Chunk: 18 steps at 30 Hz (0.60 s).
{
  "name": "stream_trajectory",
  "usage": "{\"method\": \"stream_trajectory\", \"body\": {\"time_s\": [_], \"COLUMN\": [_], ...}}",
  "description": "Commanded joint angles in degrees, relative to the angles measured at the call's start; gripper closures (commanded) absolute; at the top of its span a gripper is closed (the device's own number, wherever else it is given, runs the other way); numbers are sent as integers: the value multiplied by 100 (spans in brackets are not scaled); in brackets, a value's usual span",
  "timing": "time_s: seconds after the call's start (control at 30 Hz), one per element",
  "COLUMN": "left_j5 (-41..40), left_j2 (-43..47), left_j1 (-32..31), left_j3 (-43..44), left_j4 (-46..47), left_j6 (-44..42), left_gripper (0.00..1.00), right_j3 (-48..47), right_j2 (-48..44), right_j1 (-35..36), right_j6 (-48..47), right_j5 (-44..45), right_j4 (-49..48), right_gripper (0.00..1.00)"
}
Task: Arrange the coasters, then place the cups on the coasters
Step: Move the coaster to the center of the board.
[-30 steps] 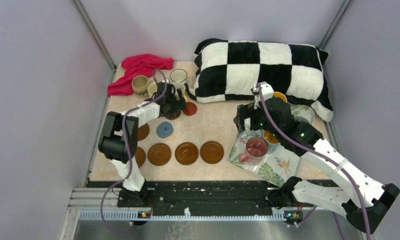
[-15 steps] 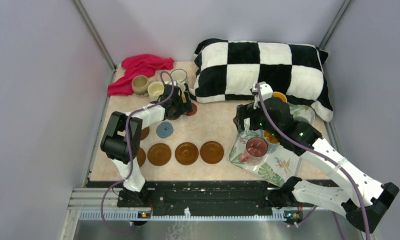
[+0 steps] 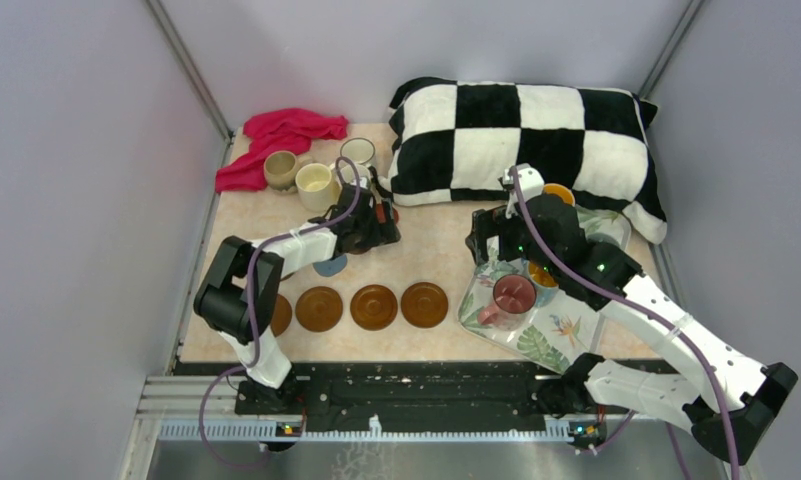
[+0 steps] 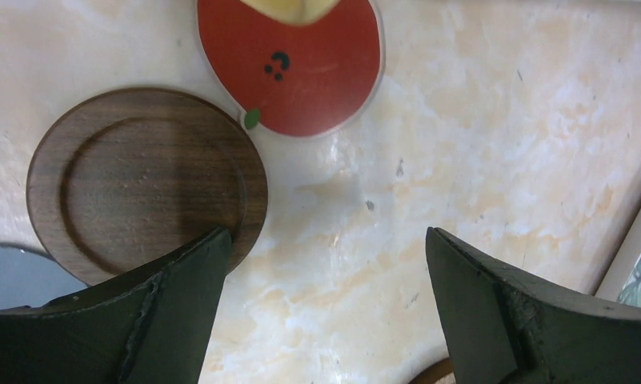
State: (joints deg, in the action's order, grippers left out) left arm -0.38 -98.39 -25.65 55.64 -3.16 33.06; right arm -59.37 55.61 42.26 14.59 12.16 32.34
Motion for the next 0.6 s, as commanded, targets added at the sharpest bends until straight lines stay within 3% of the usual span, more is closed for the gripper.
{"method": "stream_trajectory", "body": {"time_s": [0.0, 0.57], "left_j5": [113, 91], "left_j2": [292, 460], "left_j1": [-147, -906], "left_j3": [-272, -511], "left_j4": [-169, -186], "left_j6": [30, 168], "left_gripper": [2, 2], "right_j3": [-187, -158], "right_j2": [2, -16], "right_j1": [22, 20], "right_j6": [20, 15], "right_j5": [-45, -15], "right_j4": [-237, -236], "right_gripper": [1, 1]}}
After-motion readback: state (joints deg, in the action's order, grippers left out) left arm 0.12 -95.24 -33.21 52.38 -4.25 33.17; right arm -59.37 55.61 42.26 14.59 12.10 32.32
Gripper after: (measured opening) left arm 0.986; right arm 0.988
